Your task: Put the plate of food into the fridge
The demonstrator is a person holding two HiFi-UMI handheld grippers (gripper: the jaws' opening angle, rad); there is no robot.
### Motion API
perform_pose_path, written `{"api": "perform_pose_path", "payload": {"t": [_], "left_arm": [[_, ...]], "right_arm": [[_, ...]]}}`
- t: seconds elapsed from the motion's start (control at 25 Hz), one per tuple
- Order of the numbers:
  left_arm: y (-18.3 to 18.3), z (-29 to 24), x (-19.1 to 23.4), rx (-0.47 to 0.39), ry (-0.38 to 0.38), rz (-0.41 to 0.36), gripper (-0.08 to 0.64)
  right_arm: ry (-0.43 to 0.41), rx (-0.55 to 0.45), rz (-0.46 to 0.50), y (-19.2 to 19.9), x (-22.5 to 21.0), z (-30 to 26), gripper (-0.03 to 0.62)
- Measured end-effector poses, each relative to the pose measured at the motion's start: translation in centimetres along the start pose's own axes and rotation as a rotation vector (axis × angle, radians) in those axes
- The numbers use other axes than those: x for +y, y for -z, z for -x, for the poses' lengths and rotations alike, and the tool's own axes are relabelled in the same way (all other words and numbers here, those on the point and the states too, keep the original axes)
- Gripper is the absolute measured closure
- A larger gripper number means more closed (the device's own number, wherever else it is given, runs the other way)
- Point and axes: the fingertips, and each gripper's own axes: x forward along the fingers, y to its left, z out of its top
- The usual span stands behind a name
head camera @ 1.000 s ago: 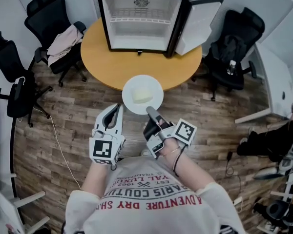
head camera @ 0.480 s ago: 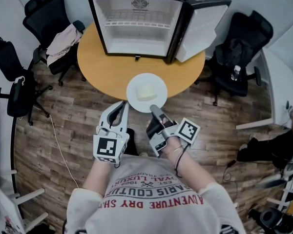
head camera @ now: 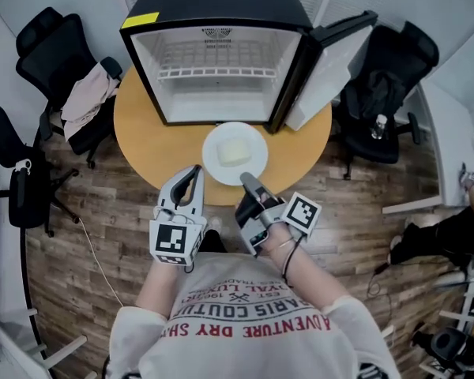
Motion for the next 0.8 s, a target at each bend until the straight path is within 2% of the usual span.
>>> {"api": "perform_pose_path", "payload": {"t": [0.44, 0.8], "left_arm": [[-2.0, -8.5, 10.1, -0.037, 0.059, -0.026, 0.526], [-2.1, -11.4, 13.7, -0.040, 0.045, 0.006, 0.528]], "right_arm": [[-0.020, -0.080, 0.005, -3.7, 2.5, -11.7, 0.552], [-0.022, -0.087, 0.004, -5.4, 4.0, -16.5, 0.552]]}}
